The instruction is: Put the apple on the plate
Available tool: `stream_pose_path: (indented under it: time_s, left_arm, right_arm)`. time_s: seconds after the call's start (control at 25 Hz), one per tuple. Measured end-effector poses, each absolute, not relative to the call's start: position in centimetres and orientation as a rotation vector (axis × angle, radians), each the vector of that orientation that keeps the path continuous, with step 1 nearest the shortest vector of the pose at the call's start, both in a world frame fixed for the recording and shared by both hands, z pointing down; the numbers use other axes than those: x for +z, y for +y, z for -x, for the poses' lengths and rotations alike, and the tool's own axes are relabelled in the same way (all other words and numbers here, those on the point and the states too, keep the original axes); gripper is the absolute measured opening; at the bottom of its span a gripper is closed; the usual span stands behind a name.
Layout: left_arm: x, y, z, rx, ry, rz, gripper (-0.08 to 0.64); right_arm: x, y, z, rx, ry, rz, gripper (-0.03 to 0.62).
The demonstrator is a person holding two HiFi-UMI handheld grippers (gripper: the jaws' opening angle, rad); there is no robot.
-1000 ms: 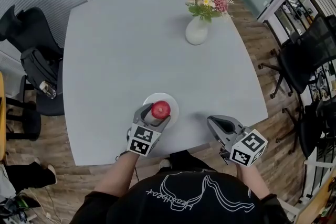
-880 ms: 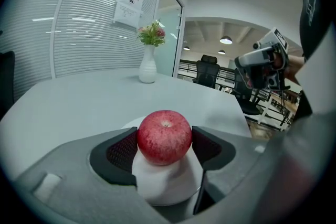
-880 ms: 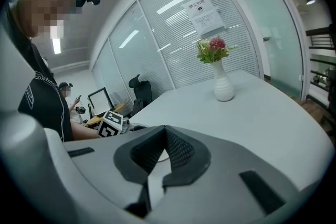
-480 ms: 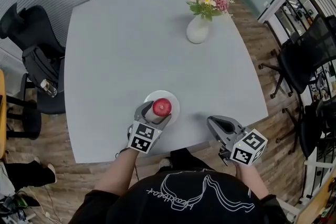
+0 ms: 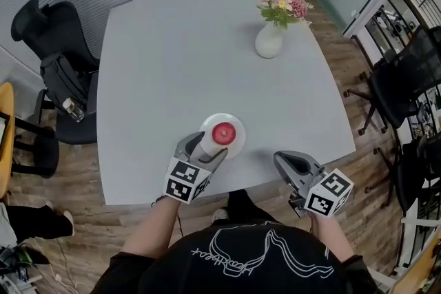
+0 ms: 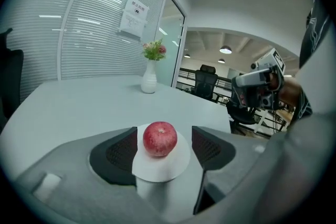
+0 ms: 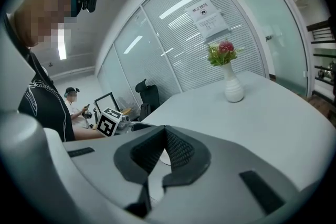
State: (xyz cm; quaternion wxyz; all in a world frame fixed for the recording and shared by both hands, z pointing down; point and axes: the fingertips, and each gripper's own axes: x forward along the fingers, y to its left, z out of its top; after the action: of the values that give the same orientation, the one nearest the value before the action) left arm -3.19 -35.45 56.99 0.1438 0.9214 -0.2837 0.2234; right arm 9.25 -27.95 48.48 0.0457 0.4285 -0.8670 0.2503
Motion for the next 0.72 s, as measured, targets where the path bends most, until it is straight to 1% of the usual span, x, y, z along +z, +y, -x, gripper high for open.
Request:
stream_pose_path:
  time_s: [0.16, 0.28, 0.36, 0.52, 0.72]
  left_arm:
    - [53.7, -33.4, 4.8, 0.563, -0.818, -2.655, 0.331]
    - [50.8, -32.1, 6.1, 0.483, -0.813, -2.653, 0.304]
    - [48.8, -31.2, 6.9, 0.43, -0.802, -2.662, 0.248]
    - [45.2, -28.3, 7.5, 0.34, -0.711, -2.695, 0.112]
    - [42.0, -24.6, 7.7, 0.267, -0.592, -2.691, 0.028]
  right_arm:
    - [46.2, -26.9, -7.3, 0.702, -2.7, -1.293, 0.009]
    - [44.5, -26.3, -5.7, 0.658, -2.741, -1.277, 0.009]
    - [43.6, -25.7, -4.7, 0.632, -2.765, -1.264, 0.009]
    - [42.4, -24.3, -2.7, 0.594, -2.803, -1.227, 0.009]
    - [41.4, -22.6, -0.7, 0.559, -2.831, -1.163, 0.009]
